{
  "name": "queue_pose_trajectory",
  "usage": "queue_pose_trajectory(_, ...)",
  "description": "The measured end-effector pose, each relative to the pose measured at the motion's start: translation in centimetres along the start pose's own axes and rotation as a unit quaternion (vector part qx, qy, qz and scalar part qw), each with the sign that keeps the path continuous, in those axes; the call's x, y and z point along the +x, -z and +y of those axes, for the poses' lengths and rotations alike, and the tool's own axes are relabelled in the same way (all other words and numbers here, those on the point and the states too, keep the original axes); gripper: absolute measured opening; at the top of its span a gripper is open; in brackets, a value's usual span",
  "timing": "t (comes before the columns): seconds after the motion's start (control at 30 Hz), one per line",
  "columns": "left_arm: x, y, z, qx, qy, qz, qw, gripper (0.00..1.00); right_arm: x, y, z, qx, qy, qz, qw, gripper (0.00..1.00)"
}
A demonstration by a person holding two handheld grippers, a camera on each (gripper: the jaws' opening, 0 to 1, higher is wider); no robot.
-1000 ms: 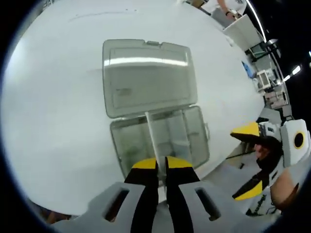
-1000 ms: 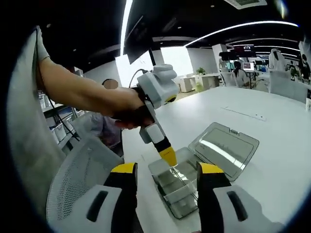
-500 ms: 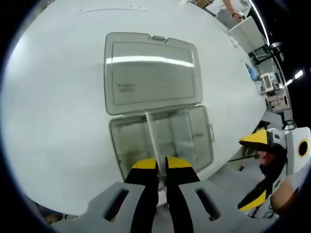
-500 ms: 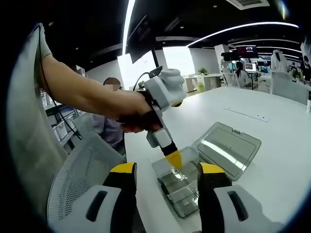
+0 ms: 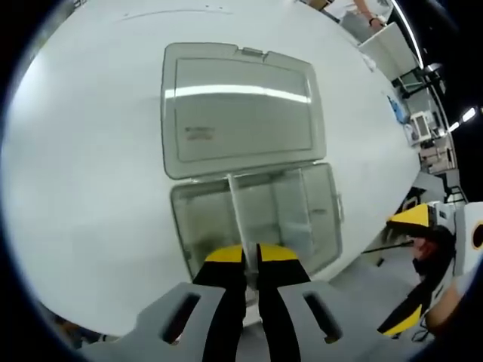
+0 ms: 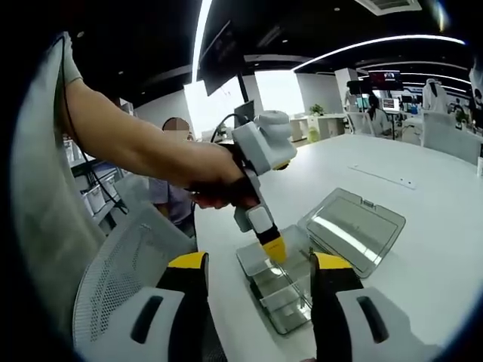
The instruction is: Insert the divider into the dual guide fixture by aligning both edges with the guide slots and pushing it downward to the bottom, including one-sided entry, uneven engagement, binding, and posture correction.
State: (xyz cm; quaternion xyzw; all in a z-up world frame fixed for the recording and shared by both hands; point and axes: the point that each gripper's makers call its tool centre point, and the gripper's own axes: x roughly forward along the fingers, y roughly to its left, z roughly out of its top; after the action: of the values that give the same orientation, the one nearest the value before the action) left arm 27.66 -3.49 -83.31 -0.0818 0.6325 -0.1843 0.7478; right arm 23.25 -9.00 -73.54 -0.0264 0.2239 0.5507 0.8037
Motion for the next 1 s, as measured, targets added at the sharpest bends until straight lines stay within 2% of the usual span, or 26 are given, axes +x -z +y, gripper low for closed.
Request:
queue_pose_trajectory(0.63,0.9,0.0,0.5,0.003,-0.02,0.013,0.9997,0.01,-0.6,-0.2,-0.2,-0.008,0.006,-0.002,0.9999,0.54)
queue_pose_trajectory(1.0,1.0,0.3,0.3,-0.003,-0.019,0.021,0.9996,0.01,-0.8,-0.5,-0.4,-0.012,0.007,-0.004,0.9999,0.55)
